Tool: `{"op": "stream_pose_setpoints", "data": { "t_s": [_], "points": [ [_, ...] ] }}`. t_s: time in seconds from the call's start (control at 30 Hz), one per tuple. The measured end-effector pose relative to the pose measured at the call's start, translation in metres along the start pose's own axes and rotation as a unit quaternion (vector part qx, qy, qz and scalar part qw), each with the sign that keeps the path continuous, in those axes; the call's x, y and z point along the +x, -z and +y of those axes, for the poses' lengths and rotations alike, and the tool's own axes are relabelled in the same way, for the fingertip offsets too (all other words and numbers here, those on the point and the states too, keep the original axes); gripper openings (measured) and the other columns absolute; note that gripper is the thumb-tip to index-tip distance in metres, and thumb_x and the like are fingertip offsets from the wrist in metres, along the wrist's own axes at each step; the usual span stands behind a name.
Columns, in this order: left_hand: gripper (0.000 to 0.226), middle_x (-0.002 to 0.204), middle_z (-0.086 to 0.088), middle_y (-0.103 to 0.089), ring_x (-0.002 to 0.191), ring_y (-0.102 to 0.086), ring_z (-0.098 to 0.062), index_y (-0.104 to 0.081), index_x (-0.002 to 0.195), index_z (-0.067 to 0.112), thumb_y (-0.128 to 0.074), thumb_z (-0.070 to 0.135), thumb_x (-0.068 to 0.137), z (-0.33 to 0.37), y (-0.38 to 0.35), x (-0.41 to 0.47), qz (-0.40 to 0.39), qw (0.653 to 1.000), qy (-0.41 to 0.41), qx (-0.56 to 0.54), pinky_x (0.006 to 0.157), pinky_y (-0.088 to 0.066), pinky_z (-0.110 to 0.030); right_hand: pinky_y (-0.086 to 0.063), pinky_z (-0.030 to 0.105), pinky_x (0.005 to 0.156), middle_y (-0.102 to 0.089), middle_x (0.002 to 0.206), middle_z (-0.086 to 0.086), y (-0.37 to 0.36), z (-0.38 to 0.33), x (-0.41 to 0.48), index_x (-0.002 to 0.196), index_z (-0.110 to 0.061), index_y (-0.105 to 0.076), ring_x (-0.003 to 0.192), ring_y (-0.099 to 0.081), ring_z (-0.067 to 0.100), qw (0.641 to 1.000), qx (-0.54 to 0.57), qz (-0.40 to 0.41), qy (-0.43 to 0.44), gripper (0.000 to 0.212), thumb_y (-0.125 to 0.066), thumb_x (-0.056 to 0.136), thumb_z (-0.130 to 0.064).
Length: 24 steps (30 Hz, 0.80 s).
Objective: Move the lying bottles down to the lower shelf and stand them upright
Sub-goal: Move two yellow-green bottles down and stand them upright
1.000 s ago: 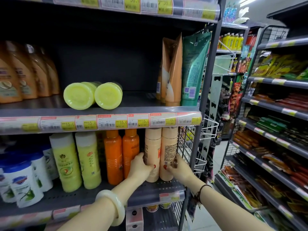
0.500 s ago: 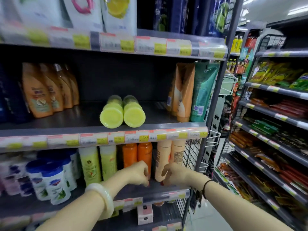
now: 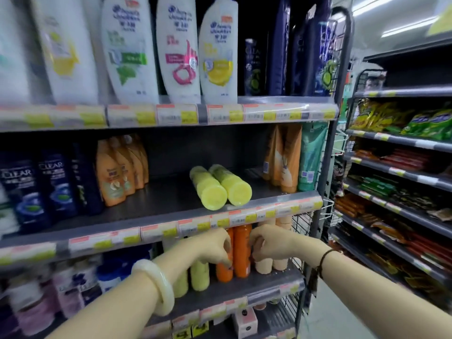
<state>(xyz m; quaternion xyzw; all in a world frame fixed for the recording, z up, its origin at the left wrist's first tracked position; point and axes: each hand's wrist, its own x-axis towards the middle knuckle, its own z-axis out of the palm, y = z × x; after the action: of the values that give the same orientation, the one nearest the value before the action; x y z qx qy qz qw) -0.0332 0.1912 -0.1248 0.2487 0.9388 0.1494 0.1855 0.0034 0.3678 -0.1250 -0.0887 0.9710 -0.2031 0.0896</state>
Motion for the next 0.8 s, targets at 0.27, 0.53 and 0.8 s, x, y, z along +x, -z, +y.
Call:
{"op": "stream_pose_setpoints", "data": {
  "t_s": [0.27,0.53,0.8],
  "points": [
    [0.046,0.107,-0.006,-0.066,0.086,-0.064,-0.017,-0.059,0.118,0.013,-0.073,0.025,0.076,0.018,0.068,-0.032,0.075,0.997,-0.007,-0.012,0.073,-0.056,-0.031,-0.053,0.029,0.077,-0.068,0.105,0.003,0.065,-0.036,-0.01,0.114,-0.016,-0.062,0.092,-0.064,0.019,0.996,-0.039,0.069,0.036,0.036,-0.067,0.079,-0.023],
    [0.042,0.092,-0.007,-0.068,0.075,-0.064,-0.016,-0.062,0.112,0.01,-0.077,0.021,0.074,0.016,0.127,-0.035,0.171,0.984,0.022,-0.041,0.059,-0.056,-0.024,-0.052,0.025,0.067,-0.073,0.091,0.008,0.105,-0.044,0.006,0.119,-0.013,-0.054,0.077,-0.067,0.017,0.991,0.019,0.12,0.057,0.042,-0.069,0.08,-0.017],
    [0.067,0.137,-0.006,-0.042,0.102,-0.052,-0.019,-0.048,0.134,0.021,-0.078,0.021,0.074,0.007,0.119,-0.022,0.157,0.982,0.051,-0.094,0.073,-0.058,-0.03,-0.053,0.028,0.071,-0.061,0.094,0.004,0.097,-0.029,0.032,0.139,-0.024,-0.041,0.07,-0.059,0.013,0.995,0.013,0.078,0.056,0.066,-0.07,0.08,-0.02]
  ]
}}
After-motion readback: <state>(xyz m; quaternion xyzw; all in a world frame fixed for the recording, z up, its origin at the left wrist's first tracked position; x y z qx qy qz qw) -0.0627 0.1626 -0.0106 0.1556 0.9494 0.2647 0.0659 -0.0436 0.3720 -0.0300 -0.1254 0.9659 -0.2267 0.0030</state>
